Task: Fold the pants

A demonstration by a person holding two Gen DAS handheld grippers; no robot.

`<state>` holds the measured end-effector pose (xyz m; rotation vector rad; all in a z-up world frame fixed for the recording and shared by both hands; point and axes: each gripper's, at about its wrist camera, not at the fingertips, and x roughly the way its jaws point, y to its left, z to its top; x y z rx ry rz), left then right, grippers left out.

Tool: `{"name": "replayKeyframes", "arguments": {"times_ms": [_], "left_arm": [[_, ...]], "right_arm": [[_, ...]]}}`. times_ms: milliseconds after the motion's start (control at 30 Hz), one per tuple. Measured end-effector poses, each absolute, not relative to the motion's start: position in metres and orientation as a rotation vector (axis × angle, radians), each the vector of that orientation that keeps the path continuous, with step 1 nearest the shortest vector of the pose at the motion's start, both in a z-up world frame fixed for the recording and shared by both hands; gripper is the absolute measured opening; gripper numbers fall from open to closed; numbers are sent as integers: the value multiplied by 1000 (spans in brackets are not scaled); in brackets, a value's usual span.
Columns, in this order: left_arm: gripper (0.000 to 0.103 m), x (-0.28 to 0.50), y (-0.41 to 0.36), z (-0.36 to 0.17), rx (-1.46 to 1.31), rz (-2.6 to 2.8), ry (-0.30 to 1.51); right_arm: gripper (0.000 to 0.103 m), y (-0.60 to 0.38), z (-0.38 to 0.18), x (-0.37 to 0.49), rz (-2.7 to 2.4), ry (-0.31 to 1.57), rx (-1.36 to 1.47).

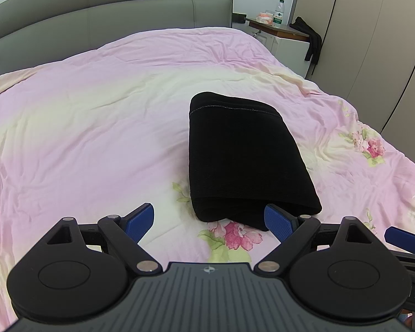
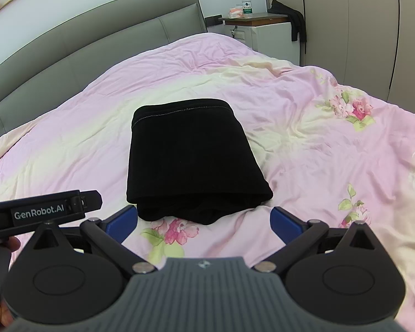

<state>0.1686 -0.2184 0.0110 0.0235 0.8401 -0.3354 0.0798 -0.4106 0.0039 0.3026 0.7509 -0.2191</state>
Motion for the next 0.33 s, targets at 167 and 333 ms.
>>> {"name": "replayKeyframes", "arguments": {"times_ms": [167, 333], "left_arm": [[103, 169, -219, 11, 26, -335, 839], [103, 166, -219, 10, 35, -331, 827]], "right_arm": [[98, -411, 3, 80, -220, 752, 304], [98, -411, 3, 80, -219, 752, 305]]}}
